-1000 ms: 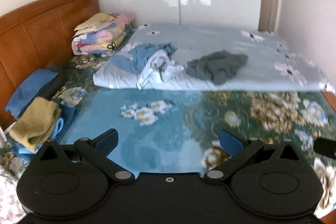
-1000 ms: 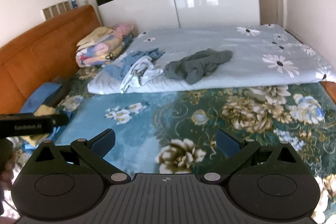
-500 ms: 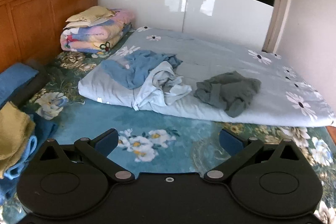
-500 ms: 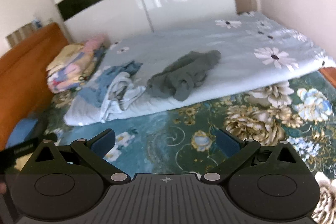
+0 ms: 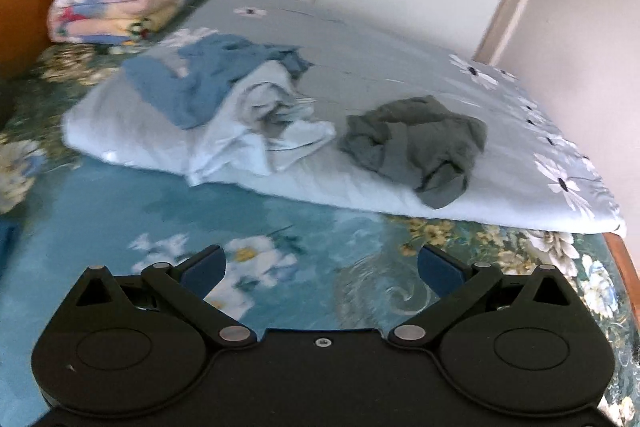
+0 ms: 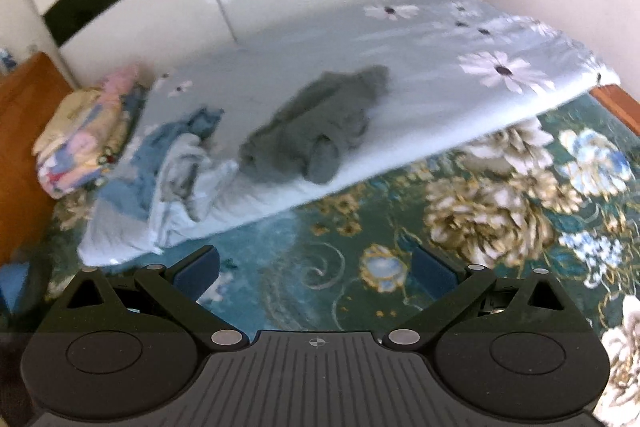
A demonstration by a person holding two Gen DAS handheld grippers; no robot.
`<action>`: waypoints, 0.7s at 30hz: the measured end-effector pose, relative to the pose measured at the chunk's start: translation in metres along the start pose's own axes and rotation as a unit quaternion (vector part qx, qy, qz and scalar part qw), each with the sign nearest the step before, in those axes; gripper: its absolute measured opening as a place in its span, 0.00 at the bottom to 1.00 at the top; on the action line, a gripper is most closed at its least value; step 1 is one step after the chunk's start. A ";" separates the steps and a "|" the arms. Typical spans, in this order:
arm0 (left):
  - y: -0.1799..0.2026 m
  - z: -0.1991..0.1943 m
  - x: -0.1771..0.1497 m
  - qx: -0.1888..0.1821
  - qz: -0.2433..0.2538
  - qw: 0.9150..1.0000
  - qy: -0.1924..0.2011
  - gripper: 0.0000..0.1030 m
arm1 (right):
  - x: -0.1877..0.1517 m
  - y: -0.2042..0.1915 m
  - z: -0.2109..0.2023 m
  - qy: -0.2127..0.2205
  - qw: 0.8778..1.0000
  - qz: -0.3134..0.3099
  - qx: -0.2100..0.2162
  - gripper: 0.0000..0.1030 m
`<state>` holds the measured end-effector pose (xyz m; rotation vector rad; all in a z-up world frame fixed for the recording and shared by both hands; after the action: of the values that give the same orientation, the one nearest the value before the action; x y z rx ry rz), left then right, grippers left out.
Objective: Fold clothes
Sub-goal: 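Grasp the dark grey garment with the left gripper and lift it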
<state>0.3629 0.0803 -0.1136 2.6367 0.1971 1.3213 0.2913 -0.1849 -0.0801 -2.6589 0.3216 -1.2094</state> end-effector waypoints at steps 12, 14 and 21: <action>0.073 0.169 0.032 -0.045 0.012 0.999 -0.016 0.94 | -0.042 0.064 -0.012 -0.050 0.992 0.035 -0.107 1.00; 0.082 0.202 0.032 -0.043 0.003 0.998 -0.035 0.92 | -0.051 0.076 -0.020 -0.060 0.989 0.048 -0.129 1.00; 0.092 0.286 0.025 0.005 -0.001 0.998 -0.066 0.70 | -0.074 0.101 -0.047 -0.080 0.979 0.072 -0.172 1.00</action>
<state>0.6104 -0.0349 -0.2411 2.7189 0.1871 1.1423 0.1966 -0.2649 -0.1298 -2.9355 0.7424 -0.9612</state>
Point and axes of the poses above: each gripper's, at about its wrist camera, not at the fingertips, and z roughly the way its jaws point, y to its right, x to its top, the point moved 5 cm from there along z, roughly the way its jaws point, and after that the axes turned 9 degrees about y, right-handed, at the moved point
